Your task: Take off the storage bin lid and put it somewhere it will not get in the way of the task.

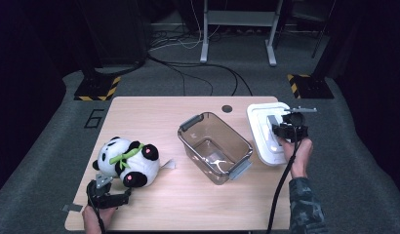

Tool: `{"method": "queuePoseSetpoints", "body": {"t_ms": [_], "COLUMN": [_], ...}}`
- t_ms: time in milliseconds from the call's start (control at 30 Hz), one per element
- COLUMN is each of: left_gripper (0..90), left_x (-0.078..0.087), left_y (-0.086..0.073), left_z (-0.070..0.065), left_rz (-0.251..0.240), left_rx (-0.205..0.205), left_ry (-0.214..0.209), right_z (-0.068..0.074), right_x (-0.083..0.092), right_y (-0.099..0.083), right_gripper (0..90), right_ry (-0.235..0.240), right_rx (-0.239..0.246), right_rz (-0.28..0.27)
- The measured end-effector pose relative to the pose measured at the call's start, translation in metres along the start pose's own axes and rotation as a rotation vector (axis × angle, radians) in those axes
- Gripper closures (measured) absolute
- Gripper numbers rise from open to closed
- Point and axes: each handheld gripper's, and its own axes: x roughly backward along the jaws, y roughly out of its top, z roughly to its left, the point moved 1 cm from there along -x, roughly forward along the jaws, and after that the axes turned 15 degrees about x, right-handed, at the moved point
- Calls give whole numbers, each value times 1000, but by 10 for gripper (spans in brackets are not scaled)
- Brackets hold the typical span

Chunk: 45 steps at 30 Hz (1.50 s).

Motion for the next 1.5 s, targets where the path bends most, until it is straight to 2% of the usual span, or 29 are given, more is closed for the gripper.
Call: {"method": "queuePoseSetpoints", "body": {"t_ms": [333,867,1033,1400,1500], "left_gripper": [2,2,2,1,2], "left_x": [0,0,0,0,0], "left_y": [0,0,0,0,0], "left_z": [0,0,0,0,0], "left_rz": [1,1,1,0,0], "left_rx": [1,1,2,1,-1], "left_ry": [2,0,0,0,1], "right_z": [-3,5,5,12,14], "right_x": [-21,-68,-77,-102,-108], "right_y": [-16,-50,-52,-53,-54], "right_gripper": [669,668,668,668,667], "right_ry": [-8,1,3,-15,-17], "right_rx": [-46,-56,-62,-42,-54], "right_rz": [27,127,138,168,172]}}
